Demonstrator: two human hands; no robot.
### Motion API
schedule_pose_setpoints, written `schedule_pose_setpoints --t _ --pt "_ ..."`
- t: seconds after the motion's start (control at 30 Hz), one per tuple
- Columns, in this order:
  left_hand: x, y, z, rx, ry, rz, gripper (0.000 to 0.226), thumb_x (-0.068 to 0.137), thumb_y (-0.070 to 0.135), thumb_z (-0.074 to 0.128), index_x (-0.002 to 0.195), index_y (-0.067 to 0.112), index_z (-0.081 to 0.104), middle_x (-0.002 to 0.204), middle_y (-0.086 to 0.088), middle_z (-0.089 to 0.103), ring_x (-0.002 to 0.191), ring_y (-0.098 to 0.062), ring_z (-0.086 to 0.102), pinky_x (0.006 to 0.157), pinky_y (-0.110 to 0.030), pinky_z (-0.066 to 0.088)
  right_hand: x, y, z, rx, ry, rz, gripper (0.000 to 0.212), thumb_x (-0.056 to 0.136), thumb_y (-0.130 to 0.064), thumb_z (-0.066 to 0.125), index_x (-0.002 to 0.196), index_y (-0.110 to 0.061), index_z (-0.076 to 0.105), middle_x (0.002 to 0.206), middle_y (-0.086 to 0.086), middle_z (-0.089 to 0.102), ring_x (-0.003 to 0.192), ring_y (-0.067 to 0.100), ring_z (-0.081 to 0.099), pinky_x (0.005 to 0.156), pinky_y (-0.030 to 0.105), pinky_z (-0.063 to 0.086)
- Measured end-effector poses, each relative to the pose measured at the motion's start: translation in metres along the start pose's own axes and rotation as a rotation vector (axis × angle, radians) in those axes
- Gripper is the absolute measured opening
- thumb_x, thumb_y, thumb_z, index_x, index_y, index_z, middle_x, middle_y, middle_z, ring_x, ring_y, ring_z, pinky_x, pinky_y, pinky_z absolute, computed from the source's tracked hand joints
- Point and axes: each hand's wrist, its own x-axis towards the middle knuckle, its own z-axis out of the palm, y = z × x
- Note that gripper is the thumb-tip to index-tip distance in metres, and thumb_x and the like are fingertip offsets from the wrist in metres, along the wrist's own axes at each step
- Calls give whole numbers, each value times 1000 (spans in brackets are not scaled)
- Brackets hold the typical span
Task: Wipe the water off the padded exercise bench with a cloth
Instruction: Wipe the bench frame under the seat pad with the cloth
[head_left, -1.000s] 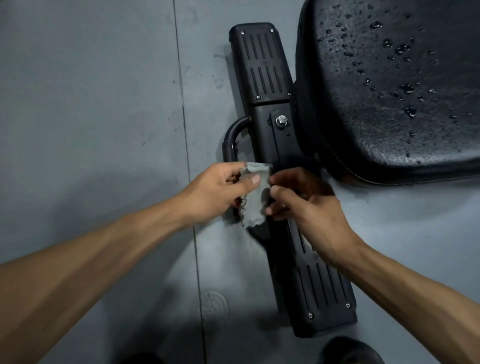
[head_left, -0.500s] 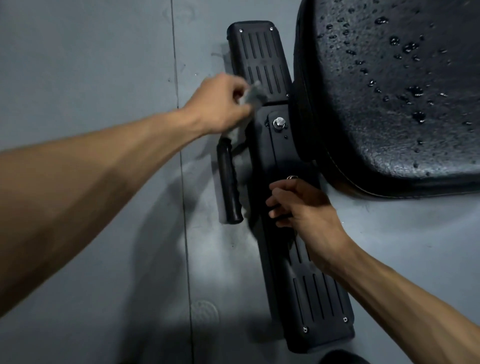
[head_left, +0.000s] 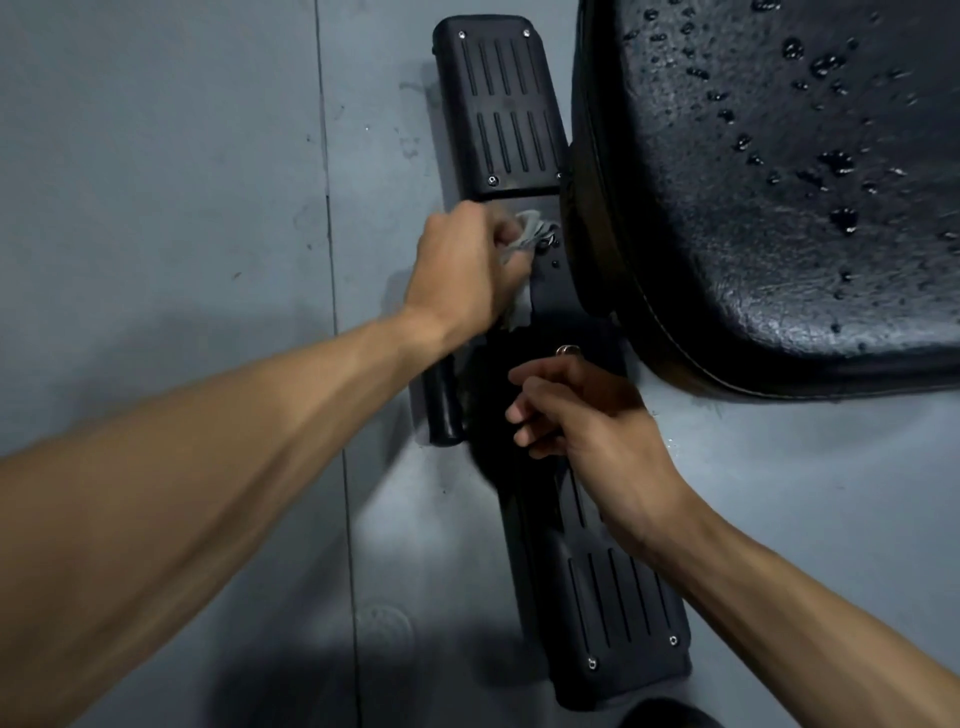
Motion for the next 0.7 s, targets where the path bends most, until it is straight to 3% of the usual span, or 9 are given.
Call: schedule_pose_setpoints --t 0.13,0.23,0.37,0.5,0.57,0.63,0.7 --pt "33 6 -9 29 59 -78 25 91 28 62 71 14 59 69 -5 60 68 -27 50 63 -20 30 -1 -1 4 10 7 7 16 100 -8 54 105 -8 70 78 5 70 69 16 61 63 24 49" --pt "46 9 -6 14 24 -79 18 91 17 62 72 18 61 72 0 59 68 -19 52 66 -13 32 -3 -2 3 3 -7 -2 17 100 -7 54 106 -8 69 79 5 70 69 17 62 63 25 49" --pt "6 0 3 -44 58 -62 17 89 23 64 76 12 63 62 1 55 56 -14 47 58 -19 28 -8 -4 -2 -1 -10 -15 18 100 -3 52 107 -4 68 78 8 68 67 17 60 59 23 48" --pt "-35 0 1 -91 -79 63 17 90 23 68 76 16 61 59 8 50 54 3 49 52 -11 31 -10 -3 -3 -10 0 -18 18 99 -1 51 106 -2 68 77 9 68 65 18 59 56 22 47" --pt "-24 -6 -8 -36 -113 88 13 93 27 68 86 16 69 66 5 58 59 -4 53 58 -16 40 -12 -2 -2 -10 -6 -13 18 99 -1 52 105 -2 69 76 8 67 64 17 59 55 22 47" --pt "-1 -11 -19 13 -33 58 19 95 31 66 99 14 73 85 -4 71 78 -20 63 75 -31 50 -14 -1 -2 -19 1 -19 18 98 -1 52 103 -3 69 74 7 67 63 17 58 54 22 47" --pt "19 -9 -25 -12 52 64 22 97 34 65 108 17 74 100 -2 74 91 -21 65 84 -32 51 -16 1 -6 -43 14 -32 18 99 -3 52 102 -4 70 74 5 67 63 15 58 55 22 47"
